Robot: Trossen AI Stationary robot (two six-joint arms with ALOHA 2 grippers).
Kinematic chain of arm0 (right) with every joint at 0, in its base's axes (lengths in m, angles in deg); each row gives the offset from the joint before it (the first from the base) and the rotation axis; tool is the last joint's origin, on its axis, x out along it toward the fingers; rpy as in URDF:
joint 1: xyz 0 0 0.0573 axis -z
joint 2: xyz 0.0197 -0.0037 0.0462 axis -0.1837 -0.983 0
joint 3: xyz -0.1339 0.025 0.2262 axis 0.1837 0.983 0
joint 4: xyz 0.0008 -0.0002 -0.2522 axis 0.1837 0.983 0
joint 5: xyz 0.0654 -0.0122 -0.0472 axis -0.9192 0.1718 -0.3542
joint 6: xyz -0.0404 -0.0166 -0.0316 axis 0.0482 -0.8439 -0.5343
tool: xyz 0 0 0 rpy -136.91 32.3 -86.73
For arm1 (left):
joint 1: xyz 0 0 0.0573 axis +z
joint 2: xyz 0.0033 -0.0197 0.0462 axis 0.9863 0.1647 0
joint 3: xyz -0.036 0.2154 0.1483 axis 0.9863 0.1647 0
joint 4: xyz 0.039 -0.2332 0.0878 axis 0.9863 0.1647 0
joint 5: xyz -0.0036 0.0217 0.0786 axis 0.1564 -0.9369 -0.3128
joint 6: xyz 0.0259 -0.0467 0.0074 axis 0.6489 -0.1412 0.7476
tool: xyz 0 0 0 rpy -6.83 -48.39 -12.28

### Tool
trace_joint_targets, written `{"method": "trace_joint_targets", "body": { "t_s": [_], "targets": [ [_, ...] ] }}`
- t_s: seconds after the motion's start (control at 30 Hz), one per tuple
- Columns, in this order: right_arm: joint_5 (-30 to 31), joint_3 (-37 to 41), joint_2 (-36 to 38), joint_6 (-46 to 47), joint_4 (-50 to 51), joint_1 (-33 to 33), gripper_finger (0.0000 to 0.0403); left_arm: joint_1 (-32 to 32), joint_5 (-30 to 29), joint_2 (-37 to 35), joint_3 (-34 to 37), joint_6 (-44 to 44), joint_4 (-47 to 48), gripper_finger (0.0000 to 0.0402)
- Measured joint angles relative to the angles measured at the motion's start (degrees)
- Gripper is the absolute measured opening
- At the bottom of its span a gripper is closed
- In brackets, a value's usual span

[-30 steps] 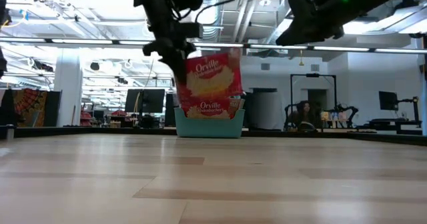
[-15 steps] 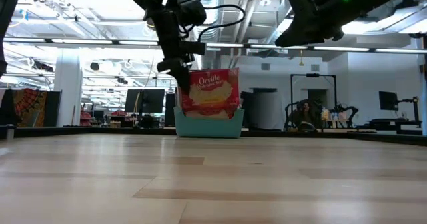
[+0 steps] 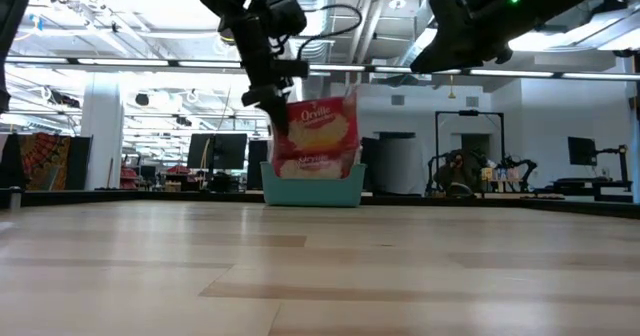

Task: Sort popcorn bags into baskets
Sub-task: Put the red popcorn bag into the green basket

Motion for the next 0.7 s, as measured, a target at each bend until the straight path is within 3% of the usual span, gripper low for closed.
{"method": "trace_joint_targets", "body": {
  "t_s": [0.23,0.7],
  "targets": [
    [-0.17,-0.02,0.0,0.64,1.1,0.0,0.0119,1.91,0.44,3.74,0.04,0.02,1.4,0.0018],
    [-3.01,0.0,-0.02,1.99,2.13,2.18,0.0119,1.81,7.22,3.78,-1.07,-0.64,2.11,0.0018]
  ]
}}
